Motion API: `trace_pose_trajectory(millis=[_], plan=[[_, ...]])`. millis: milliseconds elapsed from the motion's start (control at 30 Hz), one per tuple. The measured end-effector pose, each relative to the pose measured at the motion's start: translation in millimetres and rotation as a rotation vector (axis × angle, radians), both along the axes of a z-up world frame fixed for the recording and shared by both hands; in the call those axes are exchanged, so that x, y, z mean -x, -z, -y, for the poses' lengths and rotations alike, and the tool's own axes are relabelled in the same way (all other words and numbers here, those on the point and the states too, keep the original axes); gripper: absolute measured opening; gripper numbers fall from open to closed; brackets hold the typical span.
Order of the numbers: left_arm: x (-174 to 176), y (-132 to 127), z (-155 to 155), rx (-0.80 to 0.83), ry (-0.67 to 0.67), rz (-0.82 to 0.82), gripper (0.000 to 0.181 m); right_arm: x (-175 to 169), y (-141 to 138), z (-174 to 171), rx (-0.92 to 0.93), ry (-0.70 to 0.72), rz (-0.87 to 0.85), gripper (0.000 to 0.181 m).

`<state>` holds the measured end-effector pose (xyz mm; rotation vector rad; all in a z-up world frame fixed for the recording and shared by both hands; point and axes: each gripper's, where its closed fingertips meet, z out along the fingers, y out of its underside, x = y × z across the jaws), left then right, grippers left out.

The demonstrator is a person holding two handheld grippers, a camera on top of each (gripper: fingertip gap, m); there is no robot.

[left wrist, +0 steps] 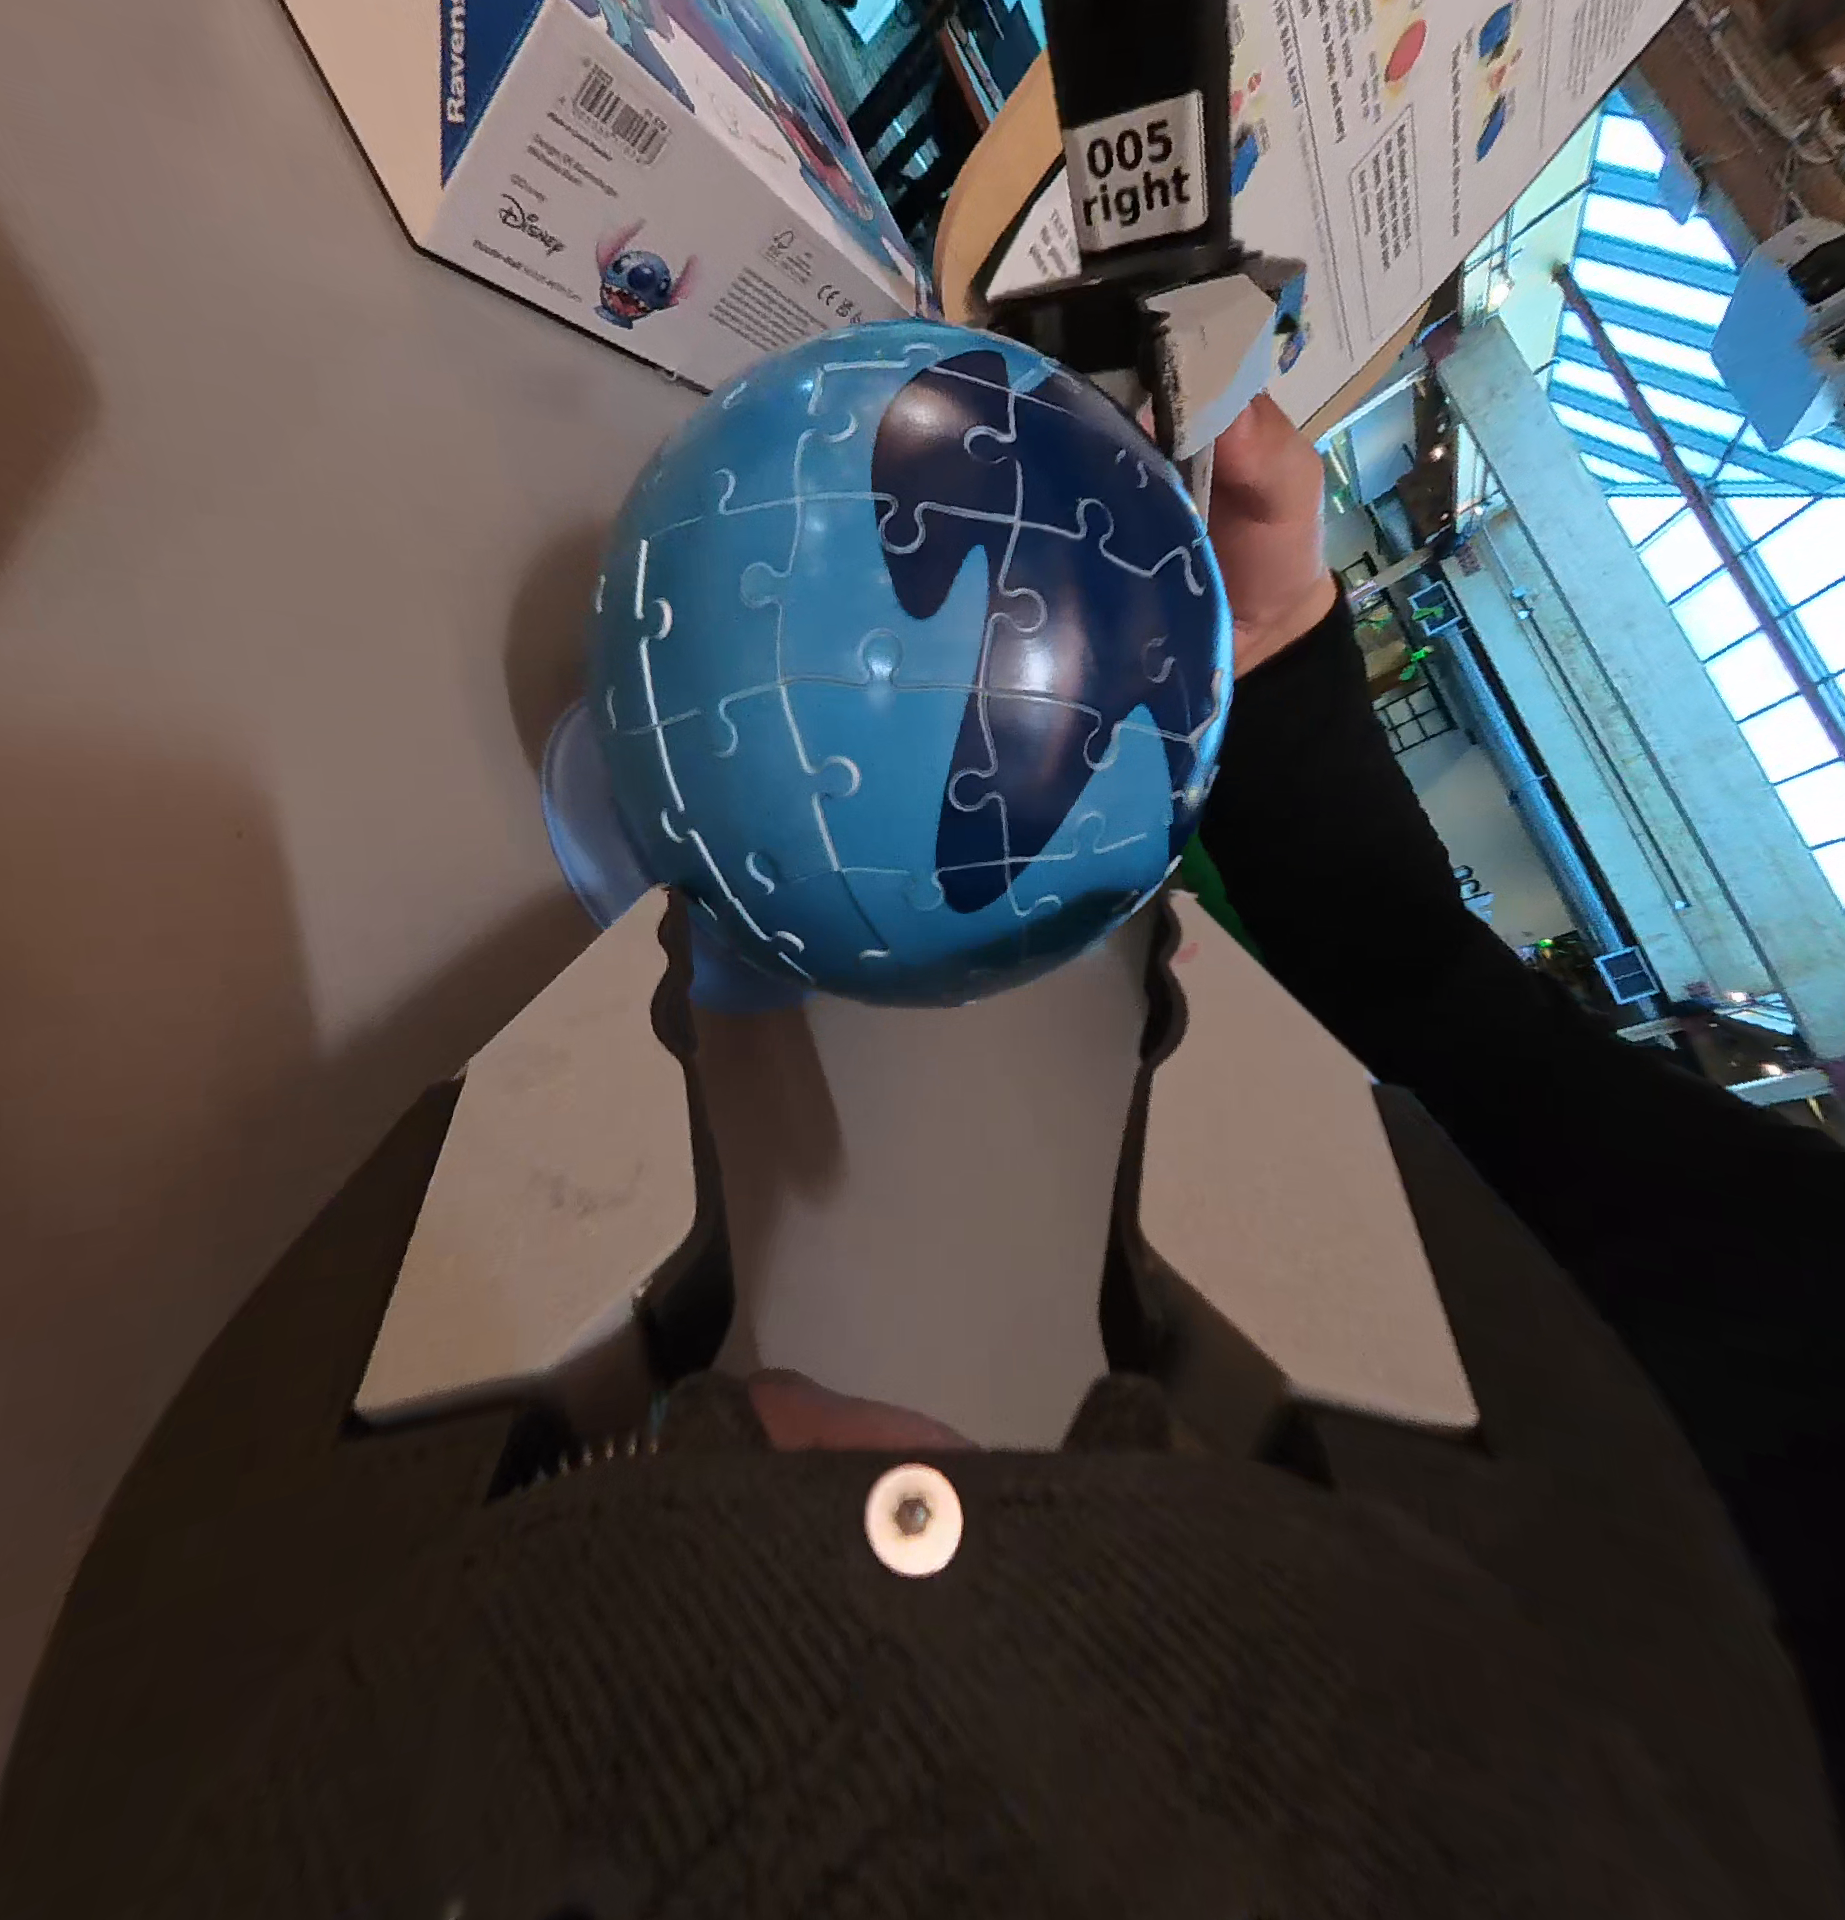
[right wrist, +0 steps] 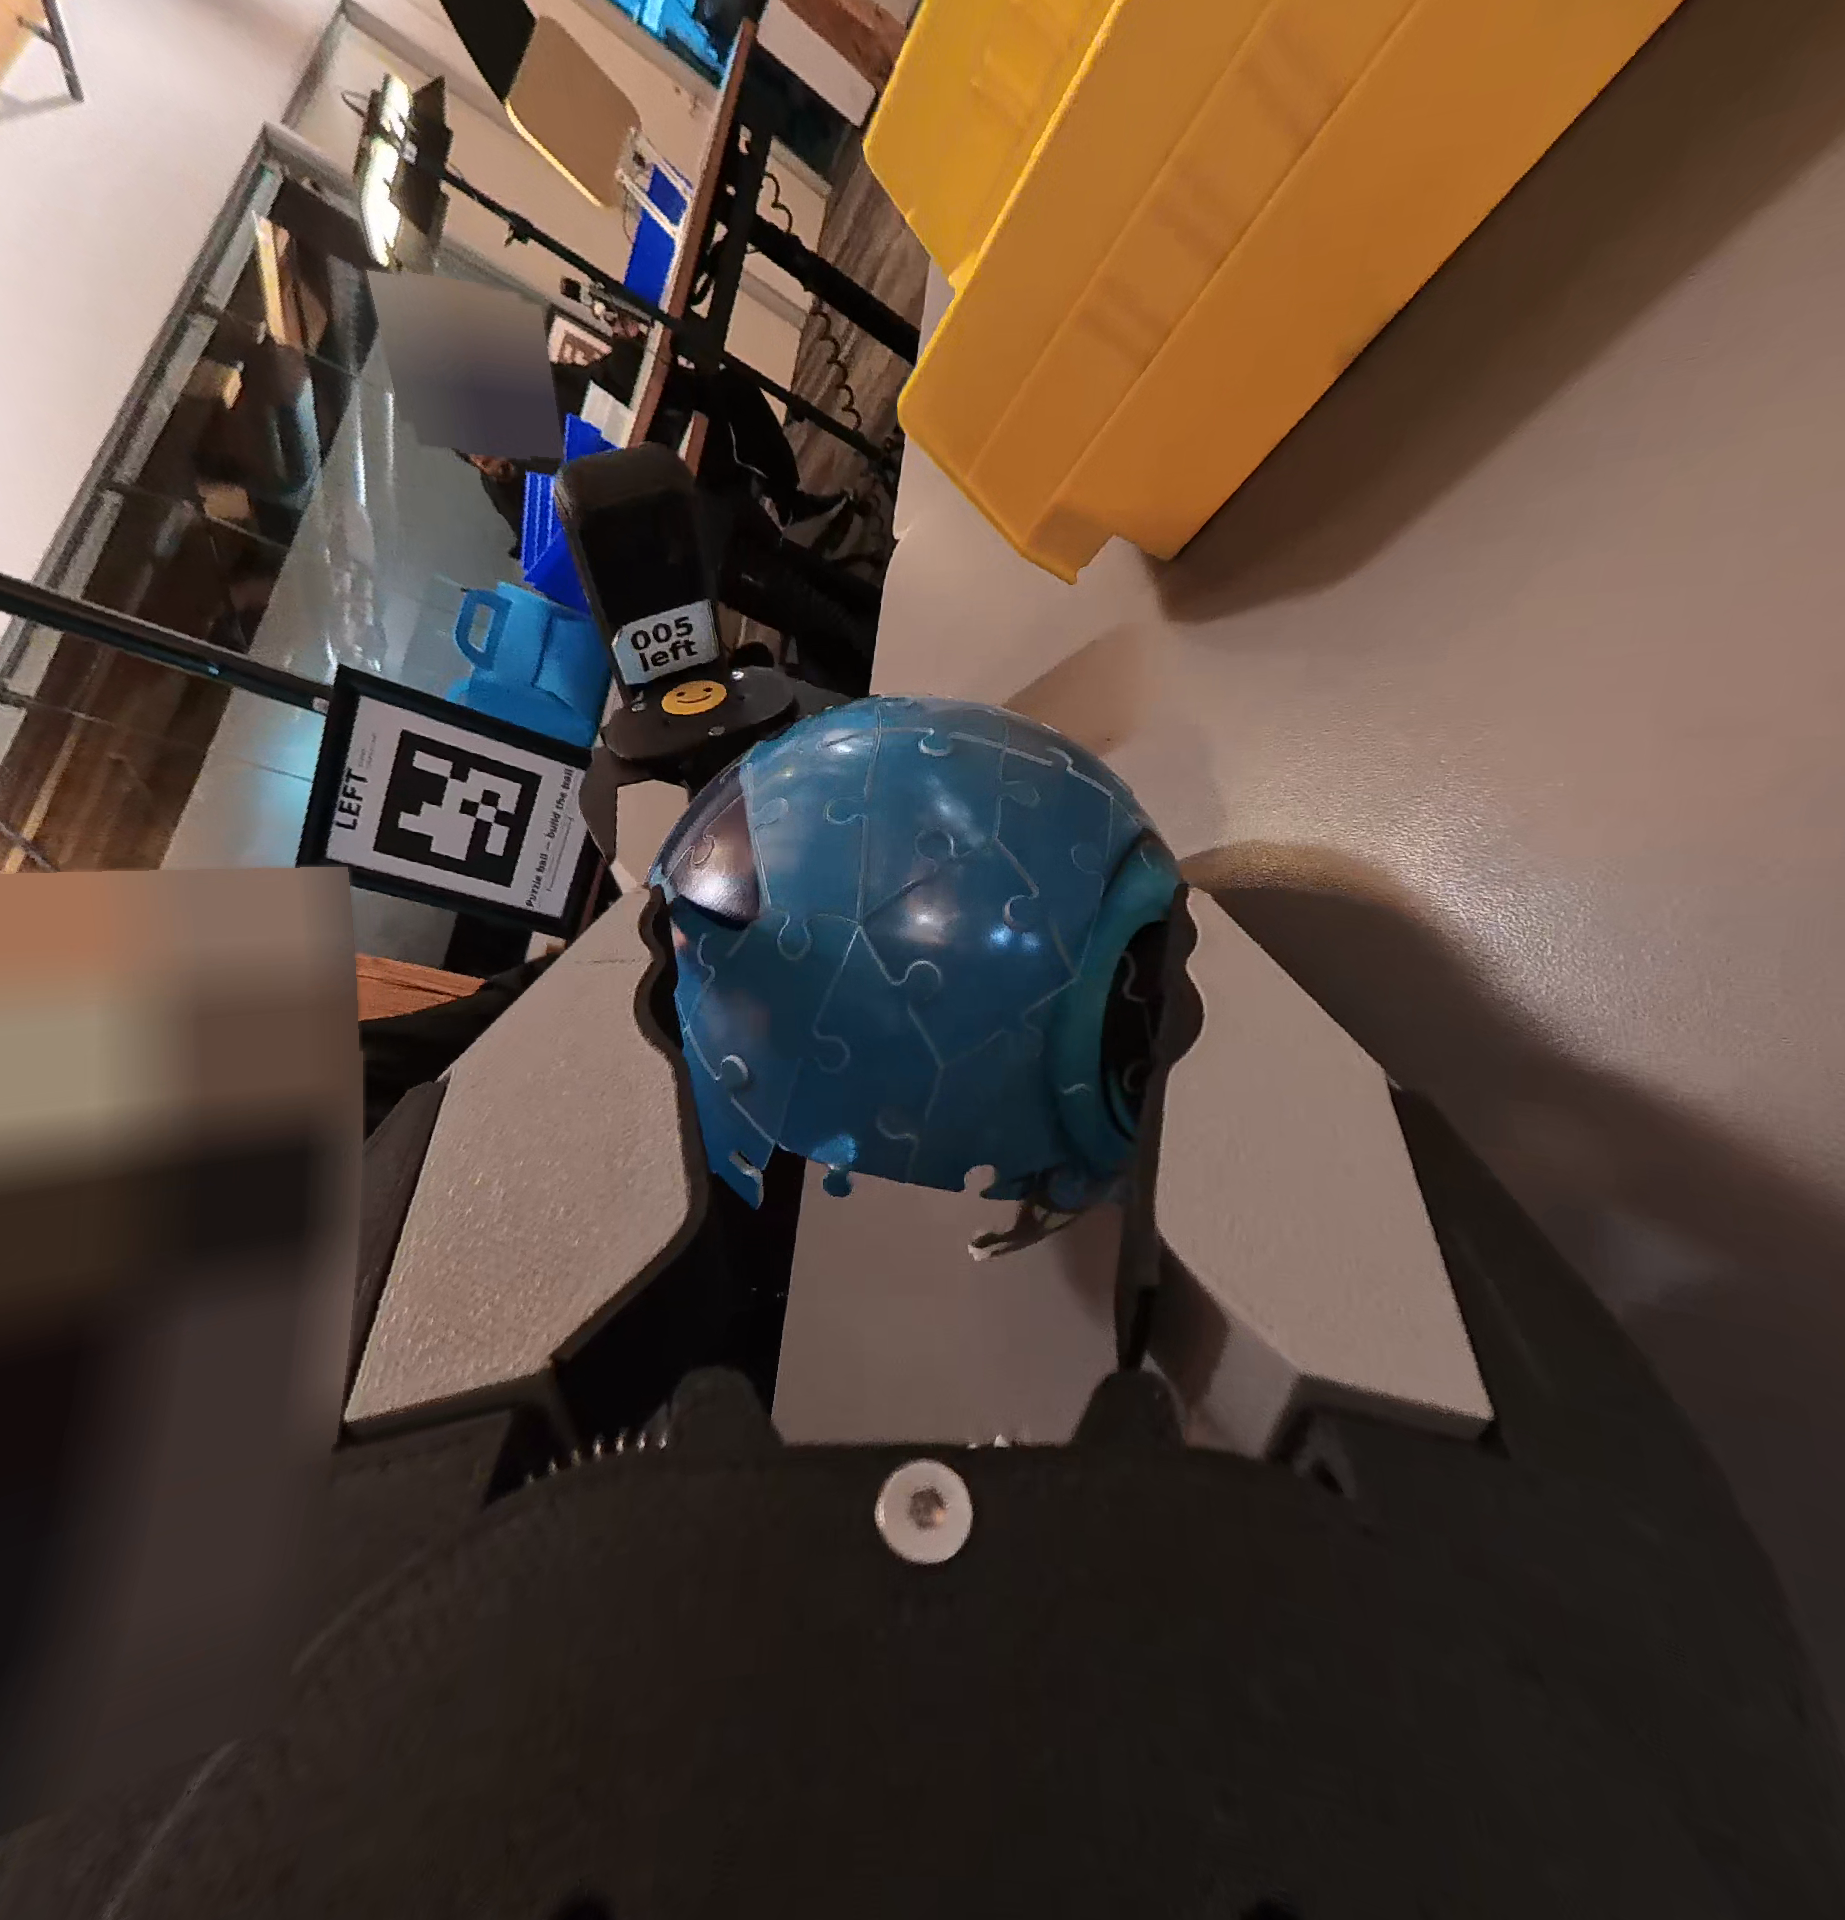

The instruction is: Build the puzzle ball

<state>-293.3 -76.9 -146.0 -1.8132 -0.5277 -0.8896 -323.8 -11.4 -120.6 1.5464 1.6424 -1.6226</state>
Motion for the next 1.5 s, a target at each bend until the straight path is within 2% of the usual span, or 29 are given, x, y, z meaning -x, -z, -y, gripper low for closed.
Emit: trace_pose_trajectory(millis=[167,267,367,600,800,1000,1133,1233,1333,1433,1500], plan=[[2,0,0,0.010,-0.005,-0.051,0.085,0,-1,1,0.019,0.013,-0.024,0.095],[11,-9,2,-0.008,-0.035,-0.093,0.080,3,-6,3,0.018,0.021,-0.066,0.097],[18,-20,5,-0.041,-0.051,-0.084,0.077,8,-10,6,0.053,0.040,-0.086,0.096],[28,-20,8,-0.042,-0.068,-0.083,0.073,15,-12,14,0.106,0.051,-0.126,0.094],[31,-31,4,-0.065,-0.062,-0.093,0.074,16,-17,21,0.137,0.039,-0.179,0.090],[36,-37,18,-0.087,-0.094,-0.099,0.075,17,-31,-8,0.041,0.135,-0.313,0.085],[35,-36,40,-0.063,-0.108,-0.166,0.075,-5,-41,-29,-0.058,0.173,-0.439,0.084],[18,-27,62,-0.012,-0.041,-0.308,0.077,-33,-38,-30,-0.159,0.123,-0.534,0.082],[-1,-7,77,0.078,0.026,-0.453,0.077,-66,-28,-18,-0.261,-0.032,-0.596,0.080],[-23,13,74,0.143,0.092,-0.566,0.076,-98,-6,-5,-0.365,-0.202,-0.627,0.078],[-32,25,66,0.183,0.113,-0.685,0.076,-116,19,0,-0.461,-0.318,-0.611,0.078]])
